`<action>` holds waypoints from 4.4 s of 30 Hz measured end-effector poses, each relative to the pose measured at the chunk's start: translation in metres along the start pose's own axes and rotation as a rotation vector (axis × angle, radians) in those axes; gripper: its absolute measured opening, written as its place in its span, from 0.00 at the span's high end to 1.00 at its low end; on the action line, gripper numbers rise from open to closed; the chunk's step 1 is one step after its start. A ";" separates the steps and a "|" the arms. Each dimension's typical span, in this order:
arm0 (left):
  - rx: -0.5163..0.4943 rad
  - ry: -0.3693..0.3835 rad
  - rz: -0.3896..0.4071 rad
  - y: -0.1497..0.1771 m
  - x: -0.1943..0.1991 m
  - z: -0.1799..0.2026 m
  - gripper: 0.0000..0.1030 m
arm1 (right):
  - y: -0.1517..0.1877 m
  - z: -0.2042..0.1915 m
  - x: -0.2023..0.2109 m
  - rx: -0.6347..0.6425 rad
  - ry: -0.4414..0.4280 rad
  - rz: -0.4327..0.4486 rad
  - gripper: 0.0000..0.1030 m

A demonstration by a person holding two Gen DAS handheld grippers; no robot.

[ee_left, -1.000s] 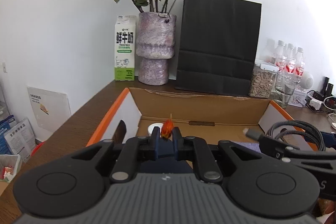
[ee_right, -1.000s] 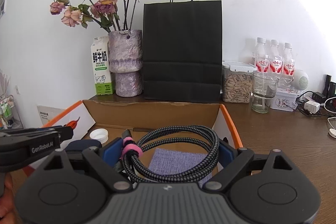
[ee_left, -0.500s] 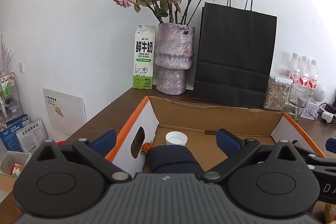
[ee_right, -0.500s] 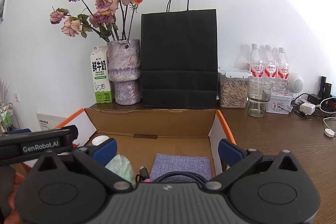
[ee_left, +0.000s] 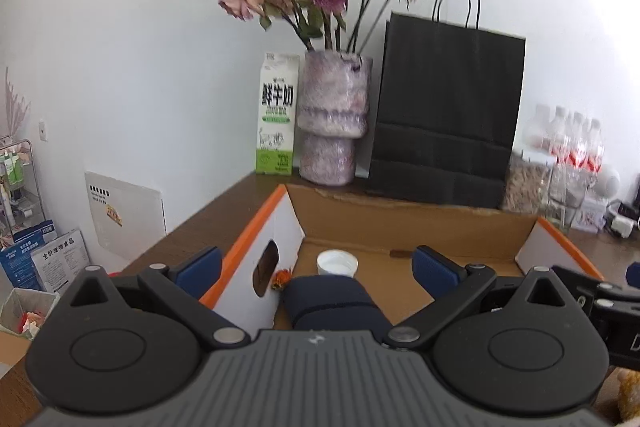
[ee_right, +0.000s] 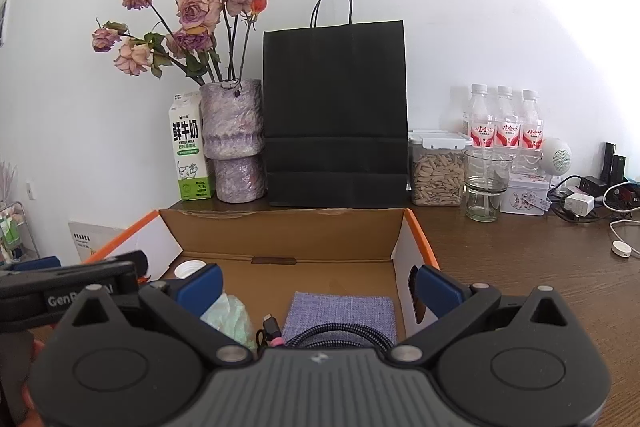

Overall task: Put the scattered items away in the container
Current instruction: 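Move the right gripper to the white plush sheep while the left gripper approaches the USB cable, then grasp the plush sheep with the right gripper while the left gripper grasps the black USB cable, then carry sheep and USB cable over the box and open both grippers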

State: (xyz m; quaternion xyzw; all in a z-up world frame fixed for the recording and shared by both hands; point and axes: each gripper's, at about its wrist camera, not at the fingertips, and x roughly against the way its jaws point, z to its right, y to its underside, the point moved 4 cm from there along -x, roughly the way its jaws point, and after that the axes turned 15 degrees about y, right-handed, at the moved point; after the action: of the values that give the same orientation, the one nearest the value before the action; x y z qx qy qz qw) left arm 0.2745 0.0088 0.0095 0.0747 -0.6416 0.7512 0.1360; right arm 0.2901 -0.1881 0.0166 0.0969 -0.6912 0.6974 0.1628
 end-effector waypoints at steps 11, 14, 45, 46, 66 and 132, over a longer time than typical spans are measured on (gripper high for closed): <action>-0.018 0.005 0.036 0.018 0.031 -0.019 0.00 | 0.019 0.025 0.026 -0.030 0.051 0.049 0.00; -0.025 -0.005 0.037 0.024 0.044 -0.026 0.00 | 0.027 0.039 0.037 -0.058 0.068 0.064 0.00; 0.021 -0.025 -0.188 0.065 0.082 -0.070 0.00 | 0.086 0.070 0.069 0.162 0.112 -0.133 0.00; 0.023 -0.024 -0.189 0.065 0.082 -0.070 0.00 | 0.085 0.070 0.067 0.161 0.114 -0.138 0.00; -0.072 -0.027 -0.263 0.064 0.062 -0.058 0.00 | 0.065 0.105 -0.004 0.035 0.100 -0.386 0.20; -0.034 0.191 -0.021 -0.013 0.094 -0.023 0.87 | 0.005 0.079 0.050 -0.150 -0.027 -0.072 0.51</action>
State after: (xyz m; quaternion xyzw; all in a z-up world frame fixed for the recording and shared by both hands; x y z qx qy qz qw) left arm 0.1908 0.0437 0.0452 0.0073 -0.6374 0.7425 0.2057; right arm 0.2345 -0.2617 0.0316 0.1187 -0.7398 0.6359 0.1852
